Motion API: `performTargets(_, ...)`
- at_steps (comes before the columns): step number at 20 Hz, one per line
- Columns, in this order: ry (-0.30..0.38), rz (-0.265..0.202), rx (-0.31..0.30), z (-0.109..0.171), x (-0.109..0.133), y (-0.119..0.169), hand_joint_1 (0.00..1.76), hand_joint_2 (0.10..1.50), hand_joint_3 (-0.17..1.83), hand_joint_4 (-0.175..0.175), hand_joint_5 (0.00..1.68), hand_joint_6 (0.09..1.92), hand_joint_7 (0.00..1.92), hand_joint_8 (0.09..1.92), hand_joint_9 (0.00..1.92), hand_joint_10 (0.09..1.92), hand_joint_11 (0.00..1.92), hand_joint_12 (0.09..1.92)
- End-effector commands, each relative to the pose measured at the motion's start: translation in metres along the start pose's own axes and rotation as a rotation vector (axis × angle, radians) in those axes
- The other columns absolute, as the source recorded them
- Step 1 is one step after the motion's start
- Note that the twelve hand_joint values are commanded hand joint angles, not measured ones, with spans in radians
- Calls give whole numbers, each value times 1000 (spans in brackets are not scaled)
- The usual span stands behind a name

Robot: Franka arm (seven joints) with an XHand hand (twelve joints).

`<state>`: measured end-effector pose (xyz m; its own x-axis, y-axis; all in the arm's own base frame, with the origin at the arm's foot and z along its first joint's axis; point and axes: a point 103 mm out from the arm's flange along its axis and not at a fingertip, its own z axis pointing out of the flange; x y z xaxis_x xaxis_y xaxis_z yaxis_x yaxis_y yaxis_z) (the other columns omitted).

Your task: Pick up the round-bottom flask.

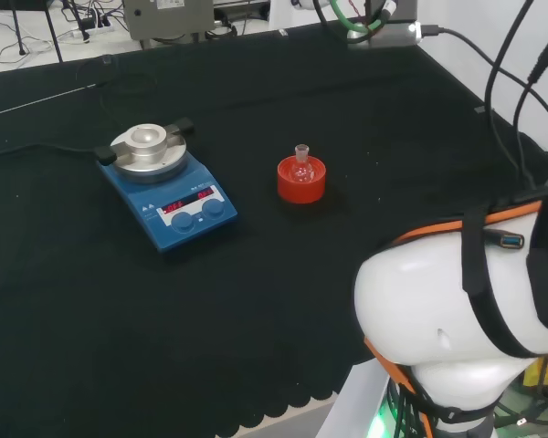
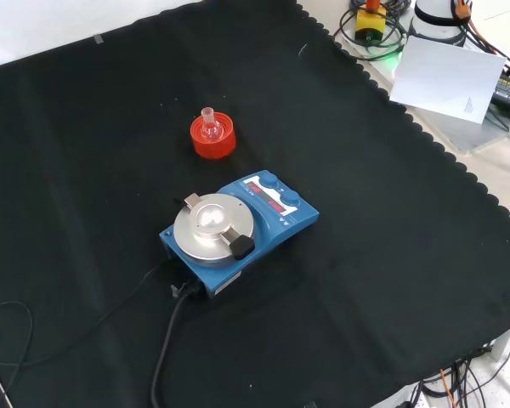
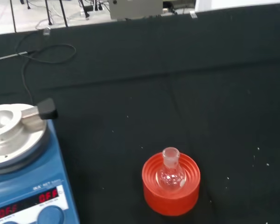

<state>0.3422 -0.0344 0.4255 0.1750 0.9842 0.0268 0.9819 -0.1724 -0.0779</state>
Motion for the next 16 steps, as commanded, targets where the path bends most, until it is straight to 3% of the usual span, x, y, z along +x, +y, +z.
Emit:
performTargets(1,46,49,56,53,-40,51,225,1257,292,-26,323,293,126,551,198,680,0,1176)
performTargets(8,60,65,113,101,-52,83,298,1202,257,-27,319,185,119,549,186,686,0,1157)
performTargets(16,97,54,173,154,-47,102,375,1121,246,-28,309,87,115,558,186,696,0,1163)
